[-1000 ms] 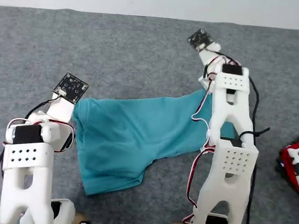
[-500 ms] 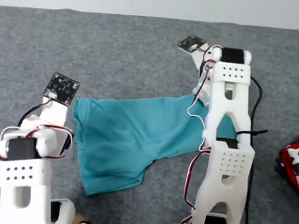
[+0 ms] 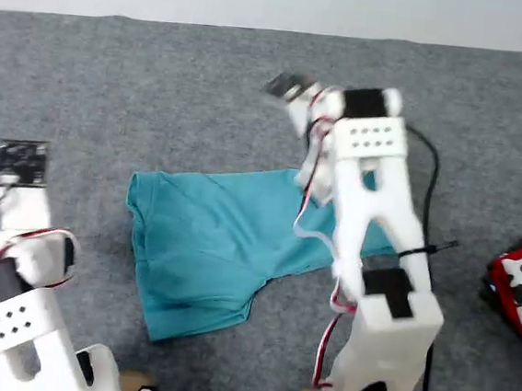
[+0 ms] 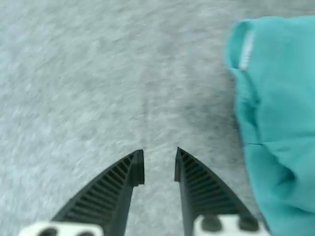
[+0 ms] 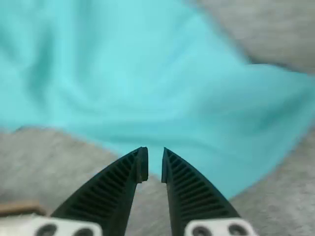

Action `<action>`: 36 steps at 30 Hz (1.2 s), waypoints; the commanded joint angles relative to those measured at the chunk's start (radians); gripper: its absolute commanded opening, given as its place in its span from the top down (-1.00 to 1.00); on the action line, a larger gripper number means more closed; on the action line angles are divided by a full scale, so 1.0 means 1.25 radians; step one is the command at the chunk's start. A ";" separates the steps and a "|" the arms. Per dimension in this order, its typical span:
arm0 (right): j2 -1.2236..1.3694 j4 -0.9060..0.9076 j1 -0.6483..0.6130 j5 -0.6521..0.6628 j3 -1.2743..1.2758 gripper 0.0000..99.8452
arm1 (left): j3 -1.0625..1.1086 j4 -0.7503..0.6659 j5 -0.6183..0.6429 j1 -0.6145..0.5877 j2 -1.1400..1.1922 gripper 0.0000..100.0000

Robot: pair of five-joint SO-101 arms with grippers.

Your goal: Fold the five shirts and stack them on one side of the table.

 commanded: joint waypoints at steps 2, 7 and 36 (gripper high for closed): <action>-0.145 0.028 -0.095 -0.009 0.141 0.89 | -0.028 -0.011 -0.011 -0.120 -0.015 0.77; -0.199 0.025 -0.250 -0.009 0.274 0.88 | 0.036 -0.085 -0.043 -0.238 -0.015 0.77; -0.212 -0.387 -0.584 -0.009 0.593 0.72 | 0.191 -0.205 -0.131 -0.394 -0.015 0.77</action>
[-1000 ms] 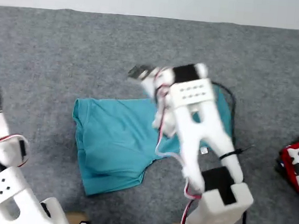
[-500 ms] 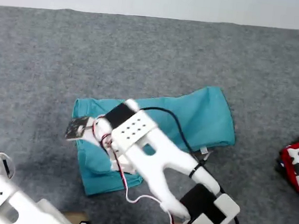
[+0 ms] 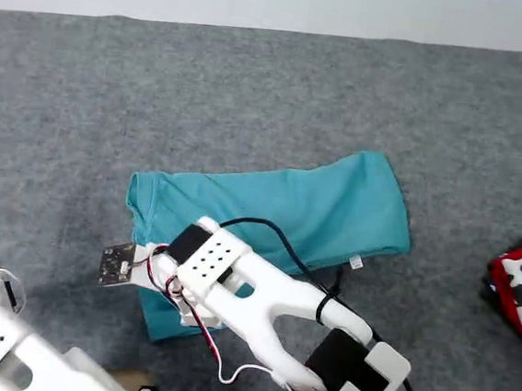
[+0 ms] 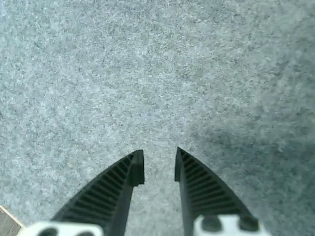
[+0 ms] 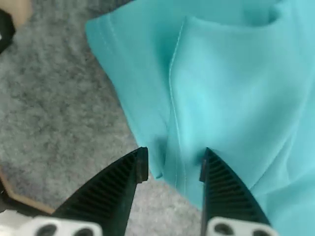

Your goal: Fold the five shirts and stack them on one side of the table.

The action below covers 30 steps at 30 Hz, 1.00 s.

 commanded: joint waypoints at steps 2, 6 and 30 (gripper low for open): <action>-0.041 -0.055 -0.006 0.001 0.021 0.78 | -0.002 -0.017 -0.006 -0.006 -0.012 0.77; -0.035 -0.072 -0.002 0.002 0.031 0.88 | -0.001 -0.017 -0.006 -0.006 -0.012 0.77; 0.060 0.046 0.139 0.032 -0.242 0.98 | -0.001 -0.017 -0.006 -0.002 -0.012 0.77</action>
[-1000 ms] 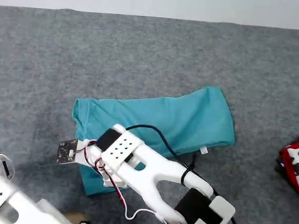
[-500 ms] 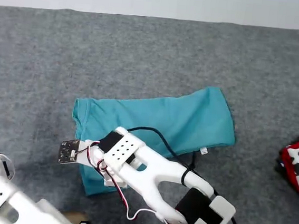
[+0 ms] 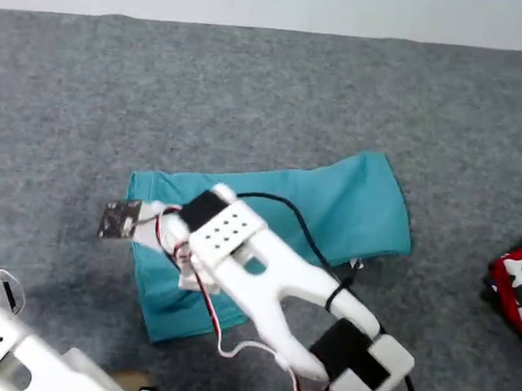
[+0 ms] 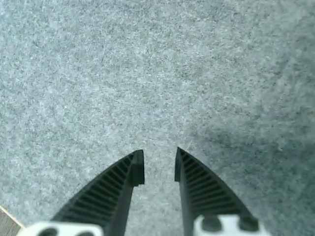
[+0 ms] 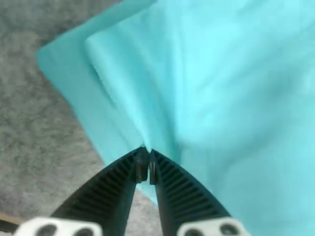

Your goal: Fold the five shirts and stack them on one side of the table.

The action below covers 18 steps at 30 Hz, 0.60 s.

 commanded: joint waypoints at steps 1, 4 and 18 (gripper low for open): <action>0.044 0.001 0.057 0.017 -0.087 0.98 | -0.003 -0.017 -0.006 -0.002 -0.012 0.77; 0.116 0.001 0.099 0.017 -0.161 0.98 | -0.003 -0.017 -0.006 -0.002 -0.012 0.77; 0.332 0.009 0.179 0.018 -0.441 0.98 | 0.036 -0.055 -0.007 -0.001 -0.016 0.77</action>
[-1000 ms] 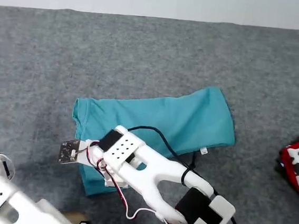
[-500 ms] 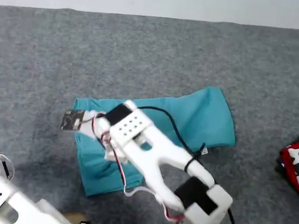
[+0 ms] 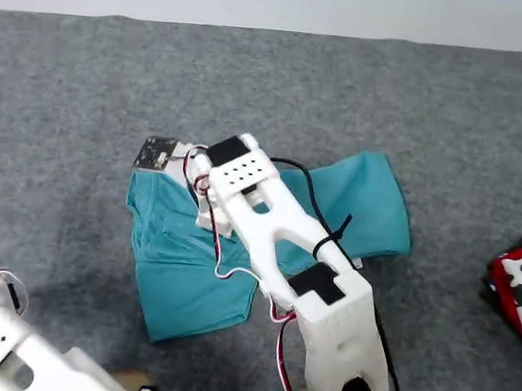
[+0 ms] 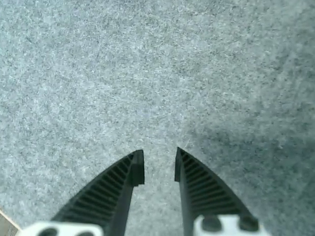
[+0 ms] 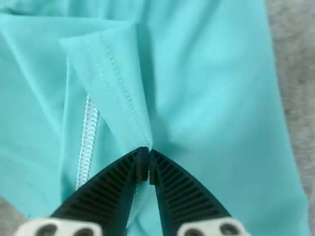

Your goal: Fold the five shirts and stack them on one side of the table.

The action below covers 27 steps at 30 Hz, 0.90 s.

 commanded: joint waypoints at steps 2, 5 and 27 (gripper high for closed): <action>-0.002 0.007 0.013 0.007 -0.074 0.98 | 0.006 -0.031 -0.005 -0.001 -0.016 0.77; 0.008 -0.001 0.024 0.007 -0.076 0.97 | 0.003 -0.031 -0.005 -0.001 -0.016 0.77; -0.046 0.334 0.034 -0.055 -0.230 0.67 | 0.003 -0.031 -0.005 -0.001 -0.016 0.77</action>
